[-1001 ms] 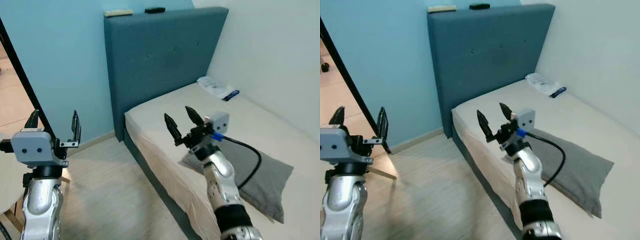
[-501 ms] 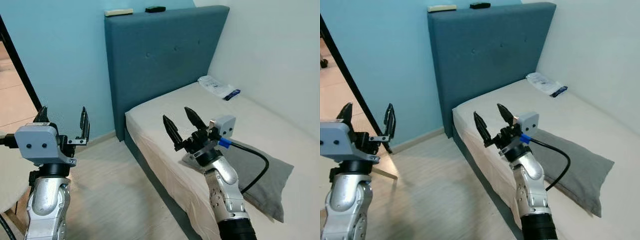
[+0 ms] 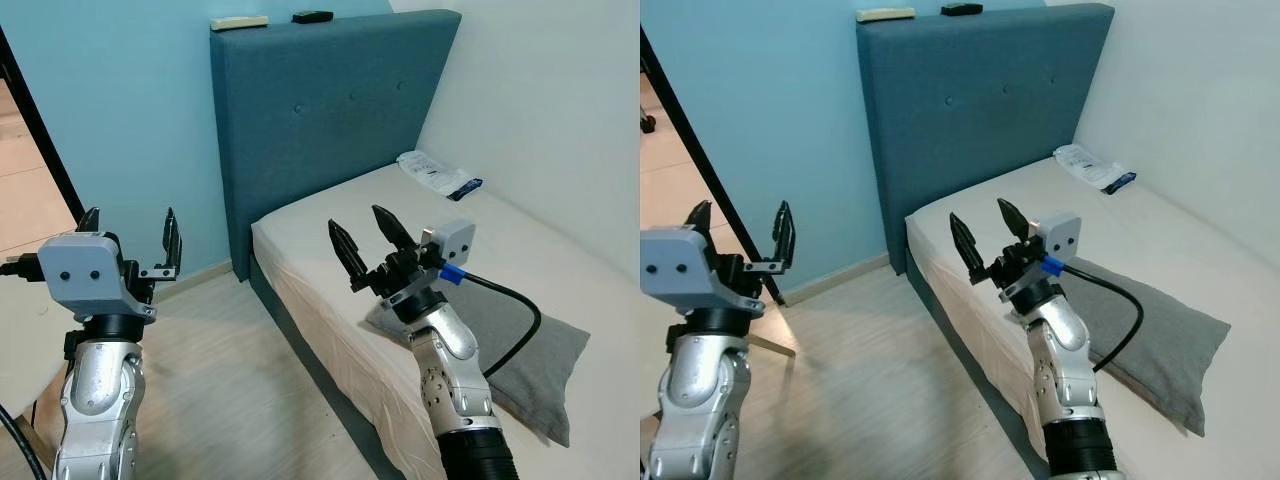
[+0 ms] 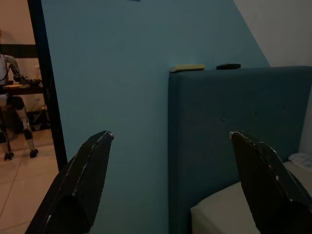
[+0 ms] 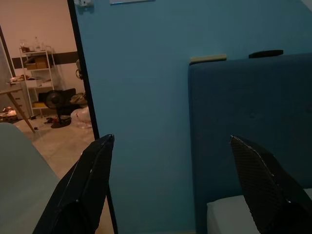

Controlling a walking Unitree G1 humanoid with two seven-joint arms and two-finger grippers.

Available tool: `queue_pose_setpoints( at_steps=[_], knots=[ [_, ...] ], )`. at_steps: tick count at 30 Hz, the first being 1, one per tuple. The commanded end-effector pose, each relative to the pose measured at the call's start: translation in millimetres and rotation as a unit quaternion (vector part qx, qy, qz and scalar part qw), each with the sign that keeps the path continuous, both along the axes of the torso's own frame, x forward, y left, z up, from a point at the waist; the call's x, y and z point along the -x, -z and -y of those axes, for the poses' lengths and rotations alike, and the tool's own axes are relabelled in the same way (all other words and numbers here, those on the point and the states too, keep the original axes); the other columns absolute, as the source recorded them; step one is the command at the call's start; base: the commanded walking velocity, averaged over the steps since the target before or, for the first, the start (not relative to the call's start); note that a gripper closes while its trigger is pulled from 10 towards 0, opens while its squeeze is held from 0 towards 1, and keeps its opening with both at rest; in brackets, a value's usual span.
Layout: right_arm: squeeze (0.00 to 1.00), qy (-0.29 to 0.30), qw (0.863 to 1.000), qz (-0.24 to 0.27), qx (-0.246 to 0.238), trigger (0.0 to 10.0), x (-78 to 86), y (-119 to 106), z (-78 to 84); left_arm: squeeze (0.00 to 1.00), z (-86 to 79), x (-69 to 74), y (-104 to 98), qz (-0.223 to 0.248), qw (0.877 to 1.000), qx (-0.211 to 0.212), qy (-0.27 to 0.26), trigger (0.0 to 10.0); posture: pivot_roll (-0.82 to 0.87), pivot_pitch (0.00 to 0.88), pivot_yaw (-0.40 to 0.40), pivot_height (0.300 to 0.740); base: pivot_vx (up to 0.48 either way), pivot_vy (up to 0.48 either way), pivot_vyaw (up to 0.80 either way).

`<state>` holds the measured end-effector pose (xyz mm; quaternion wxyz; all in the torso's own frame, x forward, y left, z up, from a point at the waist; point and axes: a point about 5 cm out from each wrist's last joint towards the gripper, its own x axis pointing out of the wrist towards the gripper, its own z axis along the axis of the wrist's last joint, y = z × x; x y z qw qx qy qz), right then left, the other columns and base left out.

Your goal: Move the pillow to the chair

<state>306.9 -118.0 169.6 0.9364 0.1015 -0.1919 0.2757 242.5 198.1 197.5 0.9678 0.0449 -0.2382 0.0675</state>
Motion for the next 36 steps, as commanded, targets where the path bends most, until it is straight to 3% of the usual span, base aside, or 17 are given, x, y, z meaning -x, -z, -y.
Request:
queue_pose_setpoints(
  at_steps=[1,6,9,11,12,14,15,18,20,22,23,25,28,31,32,34,36],
  knots=[
    [0.0,0.005,1.0,-0.002,-0.008,10.0,-1.4,-2,3.7,0.0,2.4,-0.2,3,-0.011,1.0,0.002,0.003,10.0,0.01,0.059,-0.099,0.74,0.0,0.0,0.0],
    [0.0,0.002,1.0,-0.006,-0.007,10.0,-1.6,-1,2.6,0.0,3.3,-1.5,4,-0.013,1.0,0.003,0.004,10.0,0.01,0.061,-0.1,0.74,0.0,0.0,0.0],
    [0.0,0.007,0.999,-0.046,0.026,10.0,-4.6,18,0.8,0.0,3.8,-4.9,19,-0.04,0.999,0.006,0.007,10.0,0.0,0.059,-0.104,0.74,0.0,0.0,0.0],
    [0.0,0.014,0.991,-0.106,0.08,10.0,-5.0,52,0.6,0.0,5.1,-8.0,50,-0.094,0.995,0.009,0.011,10.0,-0.01,0.067,-0.102,0.74,0.0,0.0,0.0],
    [0.0,0.014,0.991,-0.106,0.08,10.0,-5.0,52,0.6,0.0,5.1,-8.0,50,-0.094,0.995,0.009,0.011,10.0,-0.01,0.067,-0.102,0.74,0.0,0.0,0.0],
    [0.0,0.019,0.981,-0.157,0.117,10.0,-0.9,81,1.9,0.0,5.3,-7.0,82,-0.148,0.989,0.016,0.008,10.0,-0.02,0.067,-0.098,0.74,0.0,0.0,0.0],
    [0.0,0.019,0.981,-0.157,0.117,10.0,-0.9,81,1.9,0.0,5.3,-7.0,82,-0.148,0.989,0.016,0.008,10.0,-0.02,0.067,-0.098,0.74,0.0,0.0,0.0],
    [0.0,0.028,0.95,-0.265,0.163,10.0,15.4,135,5.8,0.0,4.2,4.1,143,-0.258,0.965,0.055,-0.003,10.0,-0.03,0.069,-0.091,0.74,0.0,0.0,0.0],
    [0.0,0.019,0.932,-0.312,0.184,10.0,24.7,156,7.4,0.0,7.1,13.7,173,-0.317,0.946,0.072,0.002,10.0,-0.03,0.074,-0.082,0.74,0.0,0.0,0.0],
    [0.0,0.019,0.932,-0.312,0.184,10.0,24.7,156,7.4,0.0,7.1,13.7,173,-0.317,0.946,0.072,0.002,10.0,-0.03,0.074,-0.082,0.74,0.0,0.0,0.0],
    [0.0,0.019,0.931,-0.32,0.175,10.0,23.5,157,8.1,0.0,8.1,18.2,184,-0.343,0.937,0.071,0.004,10.0,-0.03,0.076,-0.076,0.74,0.0,0.0,0.0],
    [0.0,0.02,0.933,-0.333,0.135,10.0,8.7,149,4.0,0.0,9.6,33.6,218,-0.42,0.904,0.077,0.01,10.0,-0.03,0.077,-0.048,0.74,0.0,0.0,0.0],
    [0.0,0.018,0.935,-0.335,0.118,10.0,2.6,144,1.6,0.0,10.3,39.6,228,-0.446,0.892,0.077,0.013,10.0,-0.03,0.077,-0.048,0.74,0.0,0.0,0.0],
    [0.0,0.054,0.949,-0.298,0.084,10.0,-33.7,106,2.0,0.0,11.4,58.5,250,-0.5,0.863,0.07,0.023,10.0,-0.05,0.105,-0.064,0.74,0.0,0.0,0.0],
    [0.0,0.054,0.949,-0.298,0.084,10.0,-33.7,106,2.0,0.0,11.4,58.5,250,-0.5,0.863,0.07,0.023,10.0,-0.05,0.105,-0.064,0.74,0.0,0.0,0.0],
    [0.0,0.074,0.954,-0.284,0.064,10.0,-51.9,83,5.4,0.0,8.8,71.7,261,-0.525,0.848,0.078,0.013,10.0,-0.05,0.096,-0.067,0.74,0.0,0.0,0.0],
    [0.0,0.078,0.953,-0.284,0.065,10.0,-55.3,79,6.5,0.0,7.6,76.7,265,-0.533,0.842,0.083,0.005,10.0,-0.04,0.091,-0.074,0.74,0.0,0.0,0.0]
  ],
)
